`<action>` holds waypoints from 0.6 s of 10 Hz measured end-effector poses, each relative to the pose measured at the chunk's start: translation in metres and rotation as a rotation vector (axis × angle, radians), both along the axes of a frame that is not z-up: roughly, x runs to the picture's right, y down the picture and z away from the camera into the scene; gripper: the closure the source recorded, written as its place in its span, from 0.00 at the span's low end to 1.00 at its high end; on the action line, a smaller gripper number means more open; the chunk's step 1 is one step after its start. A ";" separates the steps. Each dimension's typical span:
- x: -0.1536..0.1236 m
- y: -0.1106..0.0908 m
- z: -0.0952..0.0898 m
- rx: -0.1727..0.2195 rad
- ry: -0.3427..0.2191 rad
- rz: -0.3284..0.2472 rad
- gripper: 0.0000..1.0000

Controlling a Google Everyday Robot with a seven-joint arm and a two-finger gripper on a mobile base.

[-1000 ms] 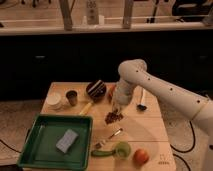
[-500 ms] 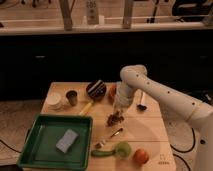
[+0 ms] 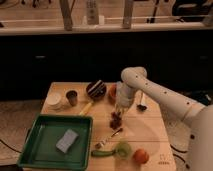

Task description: Place grapes in table surface

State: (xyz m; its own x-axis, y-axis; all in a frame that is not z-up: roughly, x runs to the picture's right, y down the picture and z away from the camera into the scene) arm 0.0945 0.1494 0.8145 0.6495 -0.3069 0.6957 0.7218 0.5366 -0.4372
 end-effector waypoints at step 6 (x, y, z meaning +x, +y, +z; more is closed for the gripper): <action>0.009 0.006 0.011 -0.009 0.031 0.025 0.20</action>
